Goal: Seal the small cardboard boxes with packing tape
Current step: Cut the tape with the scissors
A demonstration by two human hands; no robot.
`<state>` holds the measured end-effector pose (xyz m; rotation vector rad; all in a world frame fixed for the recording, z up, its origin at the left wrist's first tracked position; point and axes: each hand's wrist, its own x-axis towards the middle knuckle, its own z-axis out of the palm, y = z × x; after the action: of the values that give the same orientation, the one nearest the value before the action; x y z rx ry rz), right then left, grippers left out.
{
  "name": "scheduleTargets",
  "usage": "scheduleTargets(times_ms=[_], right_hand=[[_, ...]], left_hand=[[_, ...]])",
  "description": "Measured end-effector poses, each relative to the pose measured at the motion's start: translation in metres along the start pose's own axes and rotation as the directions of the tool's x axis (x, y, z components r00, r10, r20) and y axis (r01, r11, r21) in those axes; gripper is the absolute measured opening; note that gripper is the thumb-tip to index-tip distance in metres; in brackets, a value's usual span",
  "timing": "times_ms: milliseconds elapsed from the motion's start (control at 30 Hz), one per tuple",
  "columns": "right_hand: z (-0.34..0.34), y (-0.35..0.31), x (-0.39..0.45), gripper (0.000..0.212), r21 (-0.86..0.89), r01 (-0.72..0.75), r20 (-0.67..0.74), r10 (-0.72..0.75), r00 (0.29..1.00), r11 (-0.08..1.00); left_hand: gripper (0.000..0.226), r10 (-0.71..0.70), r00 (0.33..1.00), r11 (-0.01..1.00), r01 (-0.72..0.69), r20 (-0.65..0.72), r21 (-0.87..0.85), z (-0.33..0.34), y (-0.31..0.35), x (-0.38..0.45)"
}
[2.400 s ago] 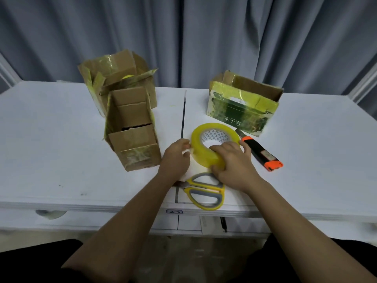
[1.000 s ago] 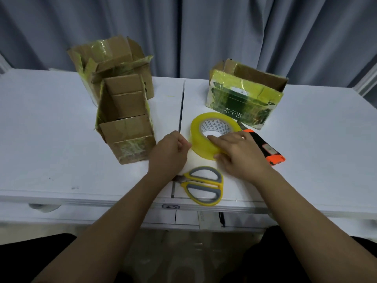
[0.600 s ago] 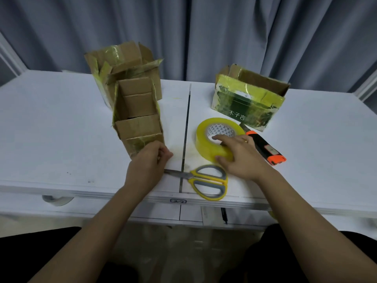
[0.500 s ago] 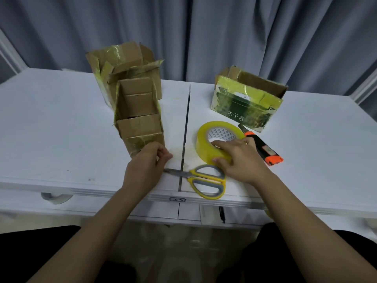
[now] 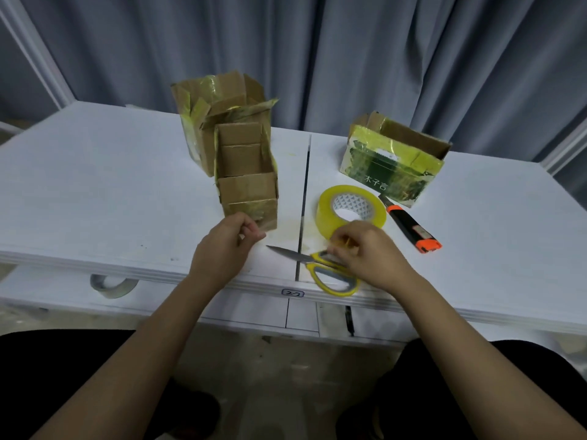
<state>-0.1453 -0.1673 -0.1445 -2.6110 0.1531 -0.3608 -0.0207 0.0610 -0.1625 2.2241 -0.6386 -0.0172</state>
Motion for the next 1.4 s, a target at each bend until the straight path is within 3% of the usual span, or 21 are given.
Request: scheduleTargets(times_ms=[100,167,300,467,633,933,1267,1400], right_hand=[[0.009,-0.007,-0.014,0.024,-0.17,-0.031,0.241,0.072,0.968,0.985],[0.011,-0.012,-0.014,0.027,-0.246,-0.065,0.289,0.137,0.948,0.967],[0.002,-0.018,-0.009,0.027,-0.224,-0.133,0.341,0.206,0.917,0.966],[-0.023,-0.017,-0.019,0.039,-0.178,-0.178,0.267,0.222,0.938,0.968],[-0.047,-0.015,-0.026,0.023,-0.073,-0.256,0.234,0.266,0.935,0.964],[-0.041,-0.016,-0.04,0.04,-0.433,-0.129,0.241,0.253,0.937,0.892],[-0.053,-0.02,-0.017,0.068,-0.467,-0.096,0.15,0.186,0.971,0.879],[-0.066,-0.018,0.0,0.072,-0.555,-0.067,0.171,0.193,0.966,0.829]], left_hand=[[0.01,-0.029,1.0,0.999,0.029,-0.007,-0.029,0.003,0.001,-0.004],[0.008,-0.041,0.999,0.998,0.04,-0.01,-0.043,0.003,0.003,-0.006],[0.011,-0.023,1.0,0.999,0.022,-0.017,-0.037,0.001,0.007,-0.012],[0.01,-0.056,0.998,0.998,0.055,-0.026,-0.037,-0.001,0.01,-0.012],[0.007,-0.148,0.989,0.983,0.145,-0.015,-0.114,0.004,0.015,-0.007],[0.015,-0.181,0.978,0.981,0.173,-0.098,-0.085,0.001,0.03,0.005],[0.018,-0.117,0.992,0.99,0.113,-0.045,-0.085,0.005,0.025,-0.009],[0.009,0.035,0.992,0.999,-0.036,-0.123,-0.006,0.002,0.034,-0.005]])
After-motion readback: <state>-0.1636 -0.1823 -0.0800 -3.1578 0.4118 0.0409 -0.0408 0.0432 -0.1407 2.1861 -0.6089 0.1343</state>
